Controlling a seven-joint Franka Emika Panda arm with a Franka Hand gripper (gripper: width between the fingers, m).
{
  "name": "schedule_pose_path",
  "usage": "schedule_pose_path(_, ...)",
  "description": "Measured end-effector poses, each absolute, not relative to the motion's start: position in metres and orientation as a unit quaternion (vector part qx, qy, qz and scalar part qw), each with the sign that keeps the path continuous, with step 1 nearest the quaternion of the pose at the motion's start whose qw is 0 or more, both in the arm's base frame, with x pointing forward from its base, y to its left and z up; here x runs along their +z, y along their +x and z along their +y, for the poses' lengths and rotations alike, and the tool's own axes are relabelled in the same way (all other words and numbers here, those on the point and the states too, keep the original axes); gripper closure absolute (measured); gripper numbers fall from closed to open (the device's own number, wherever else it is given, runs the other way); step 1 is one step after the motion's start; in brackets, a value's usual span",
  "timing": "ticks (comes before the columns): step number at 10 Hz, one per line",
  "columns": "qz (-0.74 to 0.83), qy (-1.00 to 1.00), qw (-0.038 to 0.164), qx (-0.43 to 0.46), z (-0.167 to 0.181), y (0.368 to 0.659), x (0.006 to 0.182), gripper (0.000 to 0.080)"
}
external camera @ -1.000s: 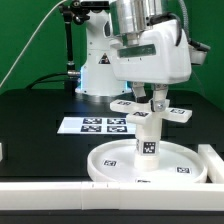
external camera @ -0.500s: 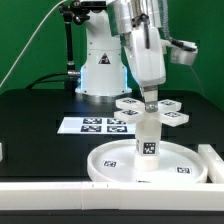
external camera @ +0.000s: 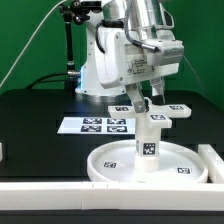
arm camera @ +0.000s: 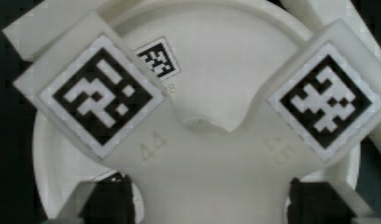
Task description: Assemble round table
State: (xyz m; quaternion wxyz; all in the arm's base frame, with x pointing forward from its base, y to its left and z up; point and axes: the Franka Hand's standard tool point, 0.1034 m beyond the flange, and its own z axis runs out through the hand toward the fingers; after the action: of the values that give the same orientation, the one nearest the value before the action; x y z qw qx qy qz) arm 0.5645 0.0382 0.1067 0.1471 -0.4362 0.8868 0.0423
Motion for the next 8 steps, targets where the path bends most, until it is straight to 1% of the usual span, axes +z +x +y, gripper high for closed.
schedule_pose_path(1, 0.888, -0.434, 0.148, 0.044, 0.039, 0.564, 0.106, 0.0369)
schedule_pose_path(2, 0.885, -0.438, 0.148, 0.044, 0.04, 0.564, 0.107, 0.0211)
schedule_pose_path(3, 0.88, -0.446, 0.152, 0.05, 0.044, 0.565, 0.116, 0.0211)
schedule_pose_path(4, 0.877, -0.449, 0.165, 0.047, 0.045, 0.566, 0.133, 0.0162)
schedule_pose_path(5, 0.874, -0.453, 0.172, 0.045, 0.046, 0.567, 0.141, 0.0153)
schedule_pose_path(8, 0.853, -0.492, 0.17, 0.038, 0.046, 0.566, 0.136, 0.0151)
